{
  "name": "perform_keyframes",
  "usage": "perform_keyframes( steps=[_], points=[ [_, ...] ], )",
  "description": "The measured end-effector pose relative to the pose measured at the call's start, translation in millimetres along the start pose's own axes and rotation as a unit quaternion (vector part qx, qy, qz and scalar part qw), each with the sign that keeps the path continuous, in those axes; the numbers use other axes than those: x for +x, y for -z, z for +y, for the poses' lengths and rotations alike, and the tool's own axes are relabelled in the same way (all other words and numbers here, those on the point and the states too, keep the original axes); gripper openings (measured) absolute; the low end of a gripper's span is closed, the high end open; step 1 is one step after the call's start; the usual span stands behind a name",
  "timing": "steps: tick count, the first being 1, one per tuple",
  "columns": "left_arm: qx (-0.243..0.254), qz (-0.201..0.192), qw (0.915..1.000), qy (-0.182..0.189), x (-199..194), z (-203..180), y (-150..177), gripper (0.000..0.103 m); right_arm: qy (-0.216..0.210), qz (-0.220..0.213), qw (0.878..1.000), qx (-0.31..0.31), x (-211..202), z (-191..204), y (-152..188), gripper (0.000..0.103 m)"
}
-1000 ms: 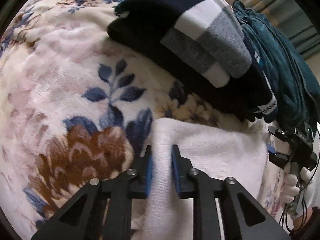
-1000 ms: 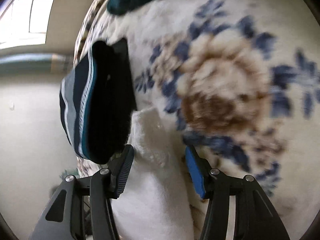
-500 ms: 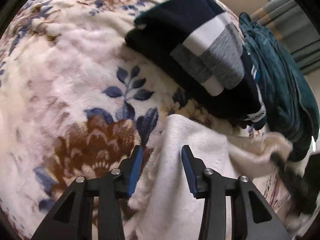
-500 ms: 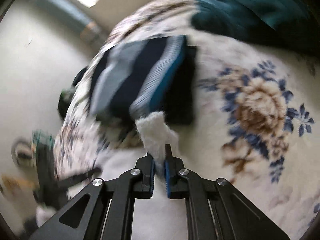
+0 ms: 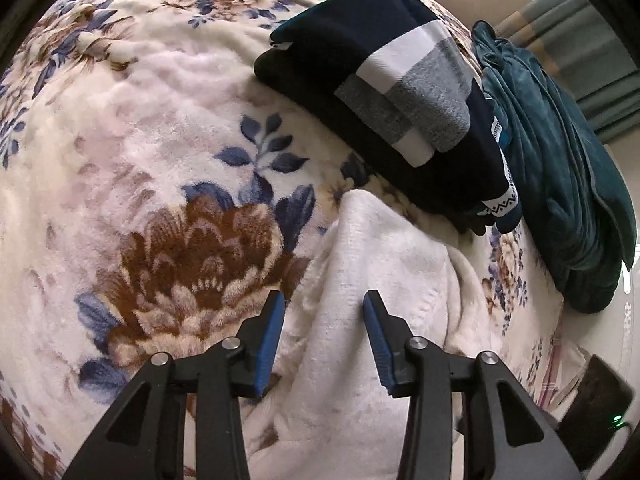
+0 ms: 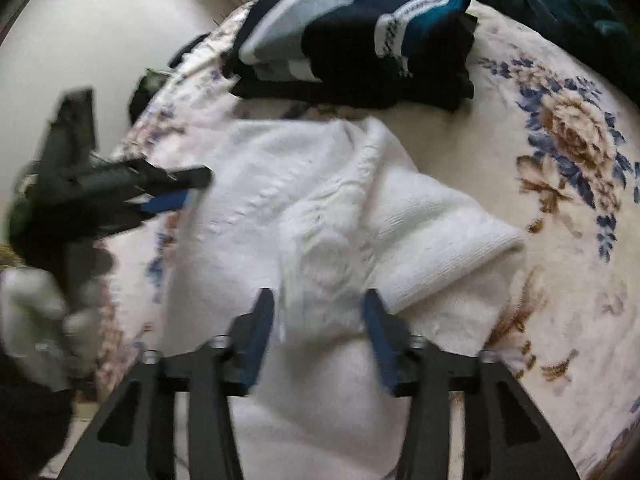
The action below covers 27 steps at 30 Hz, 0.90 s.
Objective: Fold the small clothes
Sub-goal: 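Grasp the sweater hem with the left tool while the right tool grasps the hem beside it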
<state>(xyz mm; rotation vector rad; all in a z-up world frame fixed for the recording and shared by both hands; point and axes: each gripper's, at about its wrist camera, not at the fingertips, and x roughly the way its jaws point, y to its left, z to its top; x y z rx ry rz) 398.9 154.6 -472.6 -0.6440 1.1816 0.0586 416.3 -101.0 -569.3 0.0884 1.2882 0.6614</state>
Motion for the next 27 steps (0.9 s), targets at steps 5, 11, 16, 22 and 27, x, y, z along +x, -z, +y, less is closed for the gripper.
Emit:
perform_keyframes(
  steps=[5, 11, 16, 22, 27],
  points=[
    [-0.011, -0.001, 0.9999, 0.003, -3.9, 1.6, 3.4, 0.038, -0.049, -0.034, 0.997, 0.039, -50.8, -19.0, -5.9, 0.053],
    [-0.011, -0.008, 0.9999, -0.002, -8.6, 3.2, 6.2, 0.038, 0.005, -0.069, 0.987, 0.145, -43.5, -51.0, -38.3, 0.053],
    [-0.009, -0.012, 0.9998, -0.009, -17.9, 7.6, 11.2, 0.038, 0.097, 0.0, 0.993, 0.065, 21.9, -18.9, -46.0, 0.051],
    [-0.008, -0.008, 0.9999, -0.009, -42.2, 25.0, 27.2, 0.038, 0.142, -0.008, 0.989, 0.037, 23.2, -0.8, -26.0, 0.054],
    [0.011, -0.009, 0.999, 0.043, -79.6, 33.4, 51.5, 0.069, 0.092, -0.035, 0.988, 0.121, -27.3, -6.2, -6.7, 0.078]
  ],
)
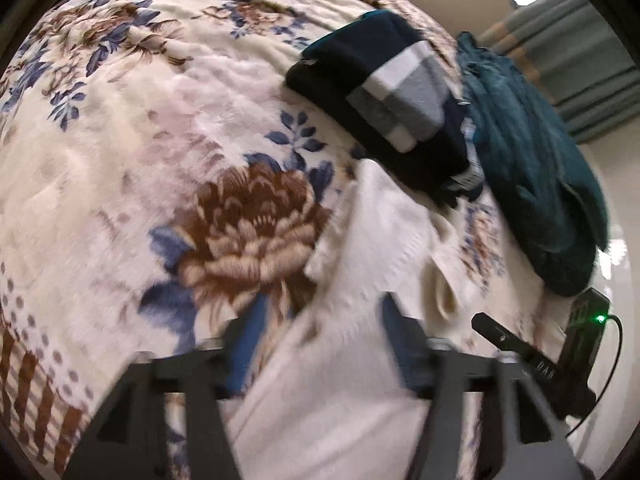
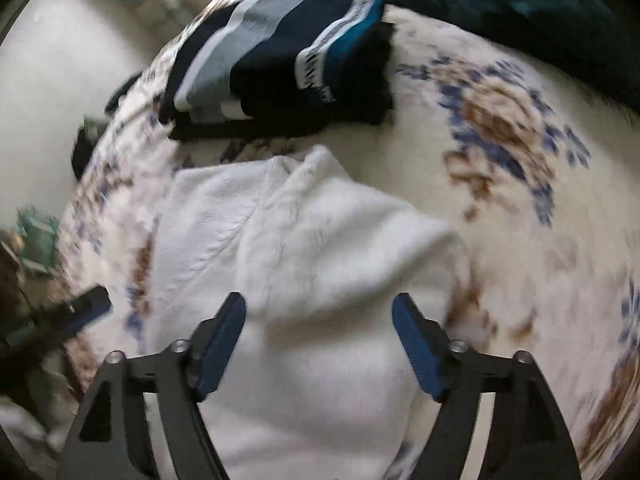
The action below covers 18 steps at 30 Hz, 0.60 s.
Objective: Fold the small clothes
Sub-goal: 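Grasp the sweater hem with the left tool while the right tool grasps the hem beside it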
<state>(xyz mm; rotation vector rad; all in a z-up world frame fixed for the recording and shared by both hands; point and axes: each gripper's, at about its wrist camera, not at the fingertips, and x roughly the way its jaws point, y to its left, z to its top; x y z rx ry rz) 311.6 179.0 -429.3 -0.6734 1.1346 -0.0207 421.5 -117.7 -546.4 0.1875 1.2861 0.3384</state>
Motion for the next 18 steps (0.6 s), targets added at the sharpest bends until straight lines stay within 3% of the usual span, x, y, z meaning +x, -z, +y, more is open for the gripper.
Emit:
perform_keyframes(
  steps=[5, 8, 16, 18],
  points=[
    [0.019, 0.038, 0.9989, 0.021, -28.3, 10.9, 44.1, 0.072, -0.027, 0.02, 0.997, 0.064, -40.5, -8.1, 64.9, 0.078],
    [0.022, 0.061, 0.9978, 0.014, -42.9, 24.0, 76.2, 0.072, -0.024, 0.051, 0.992, 0.109, -55.4, -11.9, 127.6, 0.078],
    [0.059, 0.152, 0.9855, -0.048, -39.3, 55.6, 177.1, 0.069, -0.028, 0.13, 0.966, 0.221, -51.5, -25.0, 276.0, 0.077],
    [0.068, 0.161, 0.9832, -0.054, -32.9, 58.3, 191.8, 0.069, -0.021, 0.143, 0.96, 0.24, -43.8, -28.6, 301.6, 0.069]
  ],
)
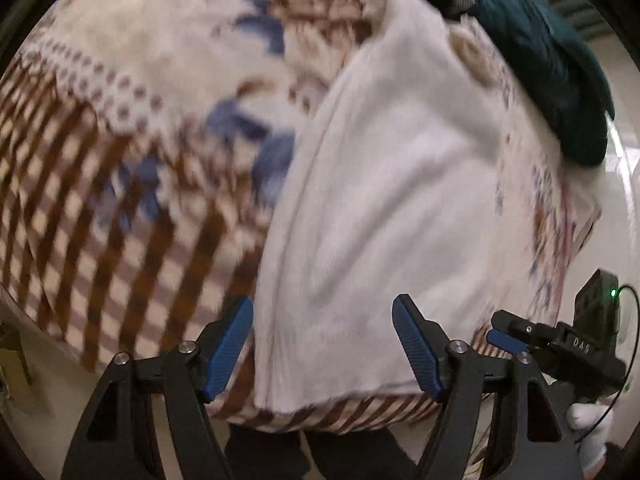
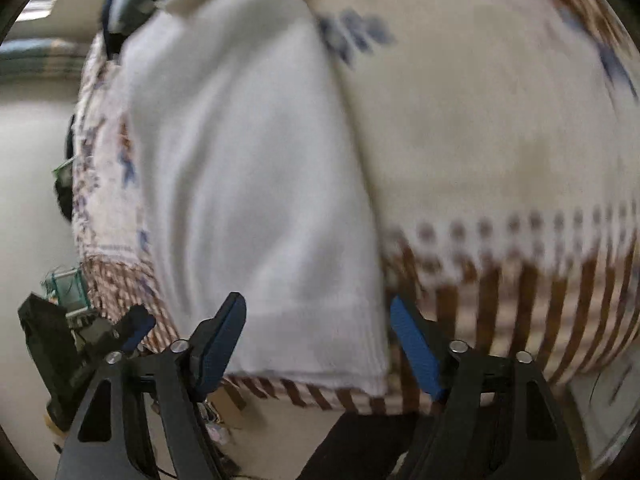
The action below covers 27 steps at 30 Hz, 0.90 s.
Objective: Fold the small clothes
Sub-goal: 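Grasp the sweater hem with the left tool while the right tool grasps the hem beside it, then lift the hem with both tools and fold it toward the collar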
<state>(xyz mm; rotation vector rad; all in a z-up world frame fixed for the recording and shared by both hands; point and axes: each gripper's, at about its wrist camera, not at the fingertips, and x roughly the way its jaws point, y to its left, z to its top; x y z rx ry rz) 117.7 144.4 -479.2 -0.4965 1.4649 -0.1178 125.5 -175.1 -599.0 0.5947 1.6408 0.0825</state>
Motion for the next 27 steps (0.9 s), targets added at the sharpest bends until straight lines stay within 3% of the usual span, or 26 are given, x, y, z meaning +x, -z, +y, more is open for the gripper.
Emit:
perform_keyframes(
  steps=[2, 3, 4, 5, 14, 21, 27],
  points=[
    [0.008, 0.015, 0.9998, -0.008, 13.4, -2.0, 9.2, 0.052, 0.006, 0.011, 1.0, 0.012, 12.2, -10.6, 10.8, 0.055],
    [0.01, 0.021, 0.9996, -0.015, 19.1, -2.6, 12.2, 0.026, 0.009, 0.015, 1.0, 0.016, 18.6, -14.7, 16.1, 0.04],
    [0.014, 0.026, 0.9993, -0.024, 24.0, -3.6, 15.8, 0.011, 0.013, 0.019, 1.0, 0.018, 25.0, -17.6, 20.6, 0.032],
    [0.018, 0.023, 0.9991, -0.032, 25.6, -4.6, 19.1, 0.006, 0.022, 0.018, 0.999, 0.018, 29.3, -19.8, 25.8, 0.012],
    [0.026, -0.037, 0.9983, -0.036, -12.9, 0.2, 30.5, 0.004, 0.072, -0.06, 0.995, -0.046, 6.9, 1.5, 70.9, 0.006],
    [0.022, -0.023, 0.9987, -0.04, -10.9, 14.1, 35.6, 0.004, 0.08, -0.06, 0.994, -0.054, -0.3, 7.5, 98.6, 0.005],
    [0.011, -0.003, 0.9984, -0.056, 24.3, 32.3, 31.3, 0.004, 0.091, -0.035, 0.994, -0.048, 17.7, 6.8, 100.6, 0.003]
  ],
)
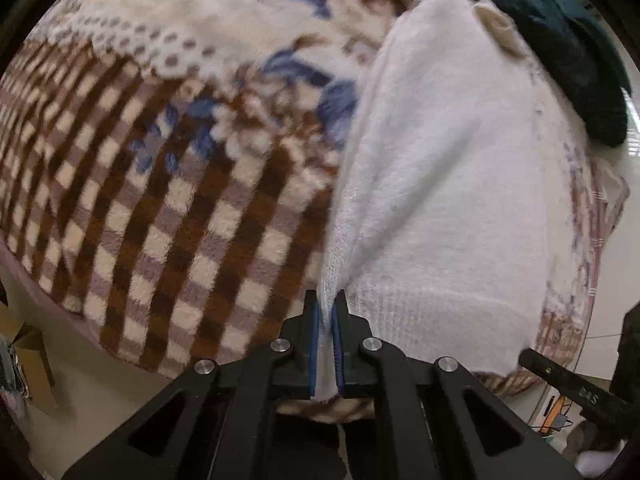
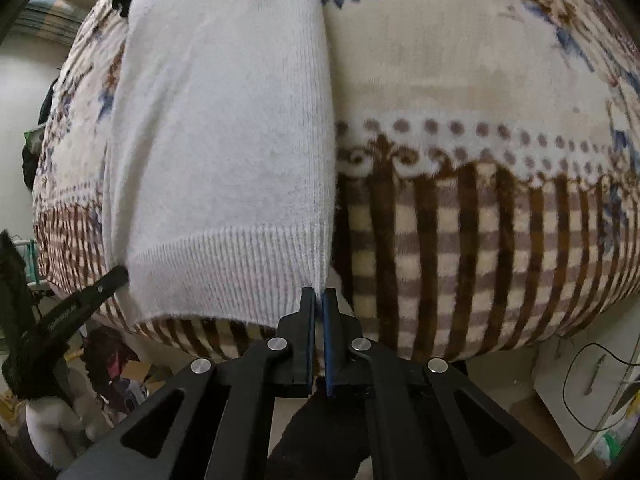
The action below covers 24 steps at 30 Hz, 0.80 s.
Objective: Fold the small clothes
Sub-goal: 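Lift the hem with both tools and fold it toward the collar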
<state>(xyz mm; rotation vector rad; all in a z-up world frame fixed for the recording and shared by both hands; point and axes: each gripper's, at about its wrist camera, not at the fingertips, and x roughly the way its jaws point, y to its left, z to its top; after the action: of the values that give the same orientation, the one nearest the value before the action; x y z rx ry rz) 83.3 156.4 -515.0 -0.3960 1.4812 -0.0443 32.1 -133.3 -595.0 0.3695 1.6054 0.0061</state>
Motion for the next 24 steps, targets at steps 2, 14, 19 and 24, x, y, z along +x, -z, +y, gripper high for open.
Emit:
perform_keyframes(
  steps=[2, 14, 19, 24],
  points=[
    [-0.002, 0.01, 0.9999, 0.002, 11.9, 4.9, -2.8, 0.004, 0.008, 0.003, 1.0, -0.007, 12.4, 4.2, -3.4, 0.003],
    [-0.077, -0.007, 0.9899, 0.119, -16.8, 40.7, -1.7, 0.06, -0.105, 0.043, 0.991, 0.069, 12.1, -29.8, -22.5, 0.055],
    [-0.08, -0.001, 0.9853, 0.151, -2.2, 37.8, -10.7, 0.06, -0.141, 0.05, 0.982, 0.118, 27.5, -42.5, -20.5, 0.055],
    [-0.033, 0.035, 0.9869, 0.154, 19.2, 11.6, -16.6, 0.059, -0.192, 0.071, 0.97, 0.131, 64.5, -32.5, -20.1, 0.055]
  ],
)
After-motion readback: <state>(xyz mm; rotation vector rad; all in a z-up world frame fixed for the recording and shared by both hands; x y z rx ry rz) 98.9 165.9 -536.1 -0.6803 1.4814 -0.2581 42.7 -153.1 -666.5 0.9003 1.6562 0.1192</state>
